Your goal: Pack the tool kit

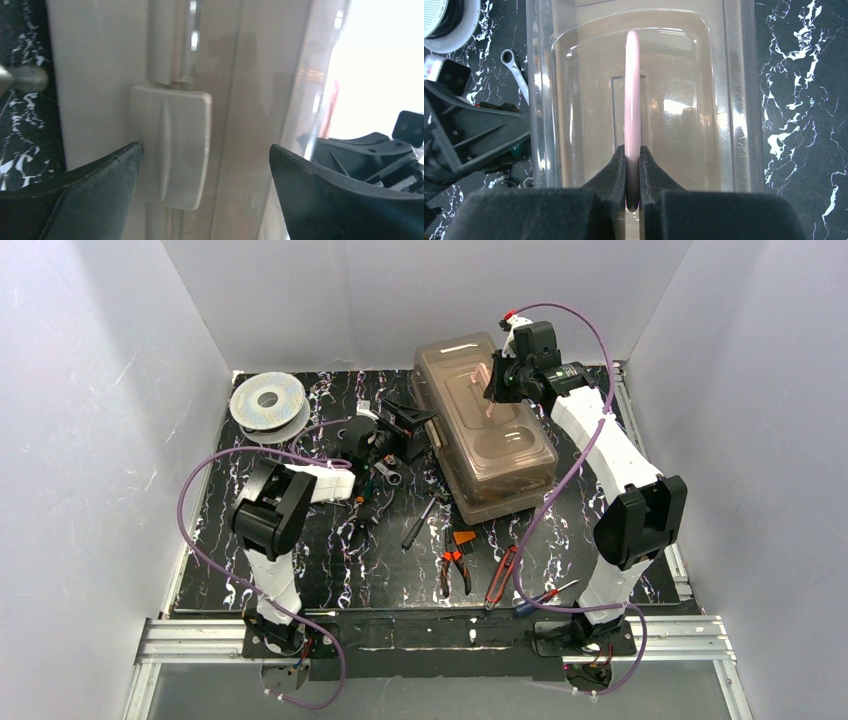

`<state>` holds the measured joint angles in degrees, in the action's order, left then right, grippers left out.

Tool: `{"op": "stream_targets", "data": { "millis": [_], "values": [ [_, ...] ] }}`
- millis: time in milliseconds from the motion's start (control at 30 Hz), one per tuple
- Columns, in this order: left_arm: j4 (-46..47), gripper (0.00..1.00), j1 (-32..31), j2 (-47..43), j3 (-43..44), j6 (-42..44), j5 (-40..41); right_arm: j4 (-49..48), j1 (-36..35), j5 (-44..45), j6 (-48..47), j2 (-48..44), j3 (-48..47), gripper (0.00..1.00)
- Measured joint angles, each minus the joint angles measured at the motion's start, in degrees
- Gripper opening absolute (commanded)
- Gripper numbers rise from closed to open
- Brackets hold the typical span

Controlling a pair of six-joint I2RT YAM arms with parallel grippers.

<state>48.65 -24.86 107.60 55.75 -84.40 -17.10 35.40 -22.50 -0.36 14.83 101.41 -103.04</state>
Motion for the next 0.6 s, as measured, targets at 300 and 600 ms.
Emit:
{"op": "stream_targets", "data": {
  "millis": [300, 600],
  "values": [
    [6.0, 0.98, 0.0, 5.8, -2.4, -4.1, -0.4, -0.8, 0.0, -0.3, 0.2, -0.2, 0.5, 0.01],
    [22.3, 0.82, 0.1, 17.6, 3.0, -13.0, -1.4, -1.9, 1.2, -0.9, 0.9, -0.2, 0.9, 0.01]
  ]
}}
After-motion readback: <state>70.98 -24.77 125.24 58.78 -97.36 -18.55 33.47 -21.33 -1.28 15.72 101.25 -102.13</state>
